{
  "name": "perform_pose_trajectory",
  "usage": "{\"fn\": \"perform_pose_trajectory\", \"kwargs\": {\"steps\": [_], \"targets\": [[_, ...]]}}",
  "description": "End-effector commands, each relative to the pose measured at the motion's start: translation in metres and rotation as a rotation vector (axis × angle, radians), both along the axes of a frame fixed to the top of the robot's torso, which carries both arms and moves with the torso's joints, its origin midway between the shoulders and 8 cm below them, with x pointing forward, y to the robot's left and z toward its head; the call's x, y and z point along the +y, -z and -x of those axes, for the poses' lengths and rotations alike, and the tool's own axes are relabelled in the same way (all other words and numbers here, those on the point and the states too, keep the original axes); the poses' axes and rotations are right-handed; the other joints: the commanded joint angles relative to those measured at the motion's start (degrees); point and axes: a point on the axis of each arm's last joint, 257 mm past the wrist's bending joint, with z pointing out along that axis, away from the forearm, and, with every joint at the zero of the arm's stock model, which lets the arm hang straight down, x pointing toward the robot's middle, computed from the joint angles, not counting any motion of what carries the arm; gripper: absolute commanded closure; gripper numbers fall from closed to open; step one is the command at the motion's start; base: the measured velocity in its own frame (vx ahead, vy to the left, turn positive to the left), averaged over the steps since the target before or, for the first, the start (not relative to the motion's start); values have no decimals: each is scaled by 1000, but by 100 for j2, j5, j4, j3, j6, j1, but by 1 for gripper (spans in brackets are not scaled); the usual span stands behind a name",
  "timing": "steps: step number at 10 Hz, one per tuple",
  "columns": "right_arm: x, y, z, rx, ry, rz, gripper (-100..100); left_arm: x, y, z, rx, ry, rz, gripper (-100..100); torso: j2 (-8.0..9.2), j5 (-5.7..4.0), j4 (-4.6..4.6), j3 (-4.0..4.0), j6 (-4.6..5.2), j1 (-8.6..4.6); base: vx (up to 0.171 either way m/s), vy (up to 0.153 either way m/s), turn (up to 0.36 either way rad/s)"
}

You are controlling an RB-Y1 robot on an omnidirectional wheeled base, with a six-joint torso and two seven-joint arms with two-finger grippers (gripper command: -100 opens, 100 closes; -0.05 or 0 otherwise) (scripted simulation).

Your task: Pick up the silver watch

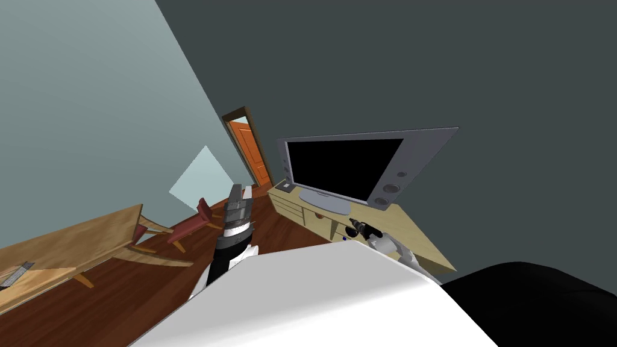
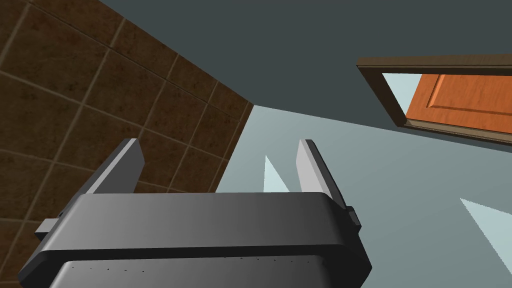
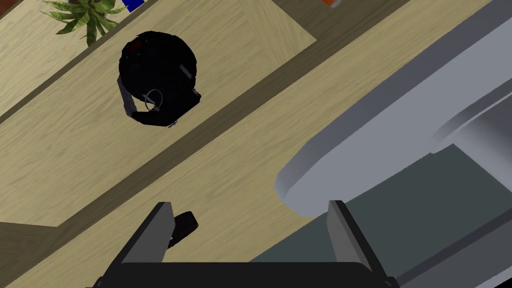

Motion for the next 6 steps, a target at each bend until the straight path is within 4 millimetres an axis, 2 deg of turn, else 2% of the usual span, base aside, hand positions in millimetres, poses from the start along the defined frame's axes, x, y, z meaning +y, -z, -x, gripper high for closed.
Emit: {"fn": "perform_pose_trajectory", "kwargs": {"steps": [1, 2, 5, 6], "targets": [[-21, 11, 12, 71, 20, 30, -100, 0, 0, 0, 0, 0, 0, 0, 0, 0, 0, 0, 0, 0, 45, 36, 101], [-25, 14, 16, 81, 27, 34, -100, 0, 0, 0, 0, 0, 0, 0, 0, 0, 0, 0, -2, 0, 33, 24, 44], [-81, 29, 60, 241, 85, 105, -100, 0, 0, 0, 0, 0, 0, 0, -2, 0, 0, -1, -2, 0, 47, 37, 118], [-81, 29, 60, 241, 85, 105, -100, 0, 0, 0, 0, 0, 0, 0, -3, 1, -1, -2, -1, 2, 39, 29, 42]]}}
